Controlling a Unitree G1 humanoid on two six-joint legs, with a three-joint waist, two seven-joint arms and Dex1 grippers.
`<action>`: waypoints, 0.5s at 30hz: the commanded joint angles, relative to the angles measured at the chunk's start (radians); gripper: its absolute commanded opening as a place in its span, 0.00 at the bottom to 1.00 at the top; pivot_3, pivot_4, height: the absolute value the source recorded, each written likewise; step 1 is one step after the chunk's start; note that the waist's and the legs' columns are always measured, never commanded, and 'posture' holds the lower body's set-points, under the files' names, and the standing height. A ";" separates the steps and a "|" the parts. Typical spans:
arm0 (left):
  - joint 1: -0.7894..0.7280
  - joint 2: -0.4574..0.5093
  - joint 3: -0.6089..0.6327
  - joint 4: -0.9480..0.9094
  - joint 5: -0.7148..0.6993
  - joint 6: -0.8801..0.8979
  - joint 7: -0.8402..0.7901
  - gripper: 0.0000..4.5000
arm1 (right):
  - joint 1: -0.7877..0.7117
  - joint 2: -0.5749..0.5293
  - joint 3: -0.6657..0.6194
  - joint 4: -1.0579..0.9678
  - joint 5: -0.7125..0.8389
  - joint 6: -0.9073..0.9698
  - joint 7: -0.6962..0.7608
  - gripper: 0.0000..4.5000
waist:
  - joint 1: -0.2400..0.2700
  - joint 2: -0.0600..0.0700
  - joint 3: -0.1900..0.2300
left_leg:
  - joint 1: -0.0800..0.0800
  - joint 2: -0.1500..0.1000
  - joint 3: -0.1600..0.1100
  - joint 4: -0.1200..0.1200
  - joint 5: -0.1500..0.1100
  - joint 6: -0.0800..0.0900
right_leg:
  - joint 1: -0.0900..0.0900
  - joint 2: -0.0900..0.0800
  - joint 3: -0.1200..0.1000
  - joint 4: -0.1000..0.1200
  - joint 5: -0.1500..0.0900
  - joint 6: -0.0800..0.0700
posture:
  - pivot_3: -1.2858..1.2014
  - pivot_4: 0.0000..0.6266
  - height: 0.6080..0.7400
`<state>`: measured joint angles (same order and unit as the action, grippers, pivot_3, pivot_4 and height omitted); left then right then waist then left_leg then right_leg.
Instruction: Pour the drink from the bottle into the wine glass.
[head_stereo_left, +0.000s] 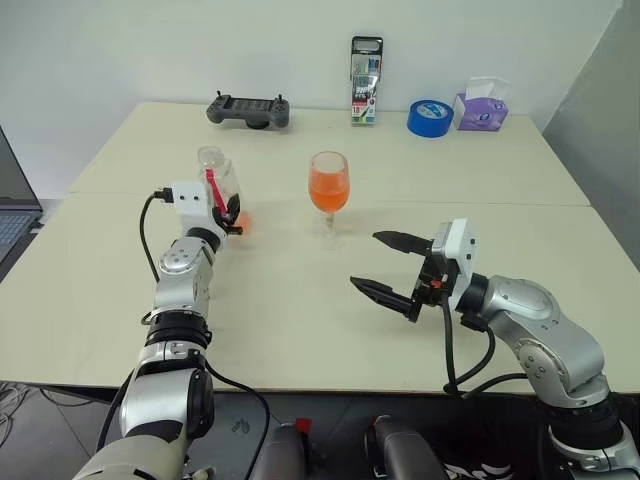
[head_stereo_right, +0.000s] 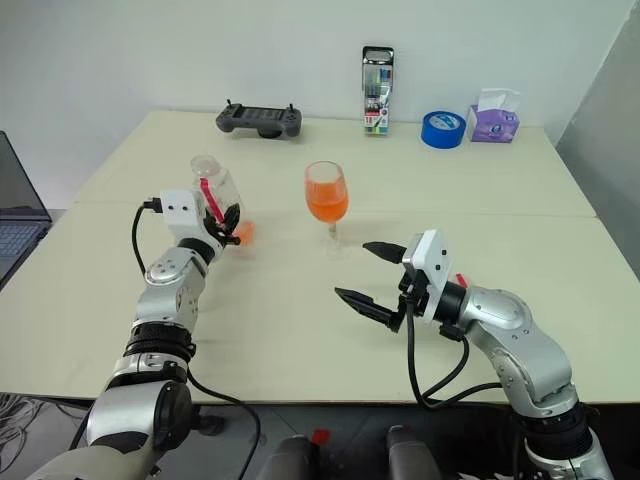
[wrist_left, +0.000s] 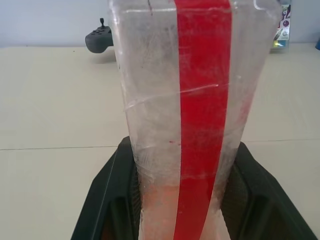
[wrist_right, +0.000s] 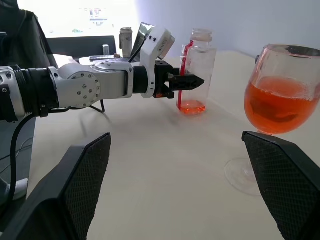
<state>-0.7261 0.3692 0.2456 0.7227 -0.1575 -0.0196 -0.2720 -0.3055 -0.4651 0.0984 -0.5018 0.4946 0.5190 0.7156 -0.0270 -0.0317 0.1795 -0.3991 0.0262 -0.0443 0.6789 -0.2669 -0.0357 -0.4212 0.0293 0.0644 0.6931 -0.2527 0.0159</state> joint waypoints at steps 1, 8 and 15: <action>0.000 0.013 0.007 0.001 -0.001 -0.038 0.000 0.37 | -0.022 0.005 -0.017 -0.019 0.012 -0.006 -0.011 1.00 | 0.000 0.000 0.000 | 0.000 0.000 0.000 0.000 0.000 0.000 | 0.000 0.000 0.000 0.000 0.000 0.000 | 0.52 0.24 1.00; 0.001 0.013 -0.006 0.026 0.010 -0.049 -0.006 0.60 | -0.028 0.008 -0.012 -0.017 0.013 0.002 -0.018 1.00 | 0.000 0.000 0.000 | 0.000 0.000 0.000 0.000 0.000 0.000 | 0.000 0.000 0.000 0.000 0.000 0.000 | 0.52 0.24 1.00; 0.002 0.015 -0.005 0.031 0.003 -0.045 -0.019 0.99 | -0.026 0.009 -0.008 -0.020 0.010 0.006 -0.024 1.00 | 0.000 0.000 0.000 | 0.000 0.000 0.000 0.000 0.000 0.000 | 0.000 0.000 0.000 -0.001 0.000 0.000 | 0.52 0.24 1.00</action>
<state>-0.7197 0.3704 0.2420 0.7621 -0.1526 -0.0519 -0.2801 -0.3209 -0.4588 0.0990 -0.5017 0.4946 0.5302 0.6957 -0.0269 -0.0318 0.1794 -0.3991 0.0262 -0.0446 0.6787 -0.2669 -0.0357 -0.4209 0.0294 0.0641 0.6925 -0.2527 0.0159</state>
